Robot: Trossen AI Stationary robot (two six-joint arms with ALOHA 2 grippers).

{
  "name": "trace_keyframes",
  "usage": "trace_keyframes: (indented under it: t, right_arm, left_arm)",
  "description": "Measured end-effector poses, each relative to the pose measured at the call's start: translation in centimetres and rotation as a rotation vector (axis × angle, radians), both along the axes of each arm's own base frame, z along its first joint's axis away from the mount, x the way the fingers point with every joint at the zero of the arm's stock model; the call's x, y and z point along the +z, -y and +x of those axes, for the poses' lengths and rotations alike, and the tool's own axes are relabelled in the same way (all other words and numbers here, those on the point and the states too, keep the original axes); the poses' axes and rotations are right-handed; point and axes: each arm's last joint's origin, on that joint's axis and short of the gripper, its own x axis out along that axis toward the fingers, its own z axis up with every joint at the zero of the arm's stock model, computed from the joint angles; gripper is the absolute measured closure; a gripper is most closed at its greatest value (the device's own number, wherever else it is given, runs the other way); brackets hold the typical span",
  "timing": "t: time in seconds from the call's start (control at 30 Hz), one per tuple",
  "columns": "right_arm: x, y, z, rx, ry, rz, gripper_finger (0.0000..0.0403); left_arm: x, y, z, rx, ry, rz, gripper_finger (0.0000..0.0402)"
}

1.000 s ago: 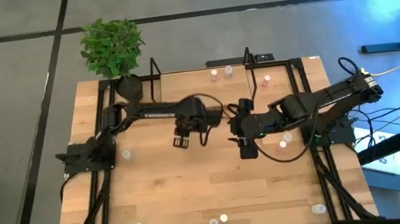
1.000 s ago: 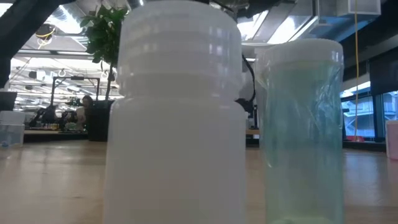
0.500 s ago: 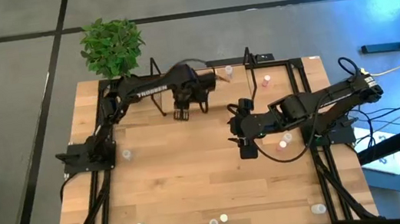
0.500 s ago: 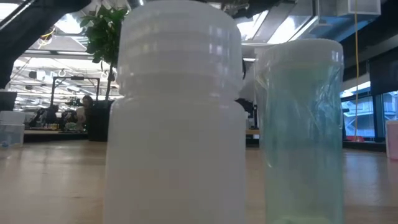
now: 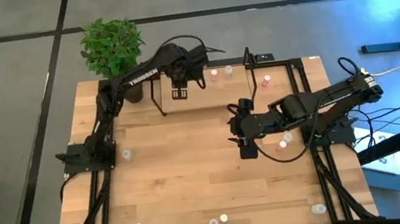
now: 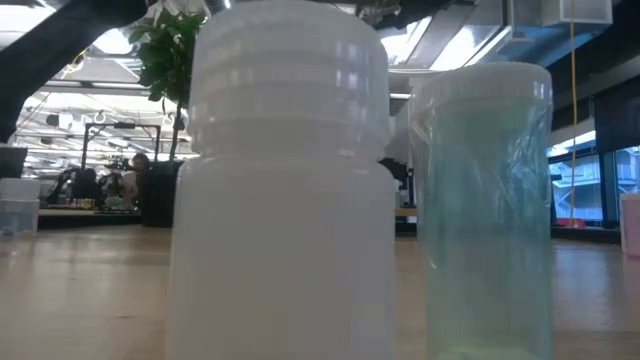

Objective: Pick and place medicine bottles onto shelf by color
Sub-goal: Put the top blue medicine bottle on the shelf

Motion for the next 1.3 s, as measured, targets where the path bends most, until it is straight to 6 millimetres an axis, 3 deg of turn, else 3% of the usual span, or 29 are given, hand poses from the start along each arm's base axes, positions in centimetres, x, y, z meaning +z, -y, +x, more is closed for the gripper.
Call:
trace_keyframes:
  t: [0.27,0.77,1.3]
  right_arm:
    - [0.0,0.0,0.0,0.000,0.000,0.000,0.0148]
    - [0.0,0.0,0.0,0.000,0.000,0.000,0.0148]
    - [0.0,0.0,0.0,0.000,0.000,0.000,0.0148]
  left_arm:
    - [-0.4,-3.0,-1.4,0.090,0.051,-0.078,0.0301]
    - [-1.1,-6.5,-4.5,0.187,0.005,-0.158,0.0301]
    - [-2.7,-7.1,-5.4,0.219,-0.072,-0.186,0.0301]
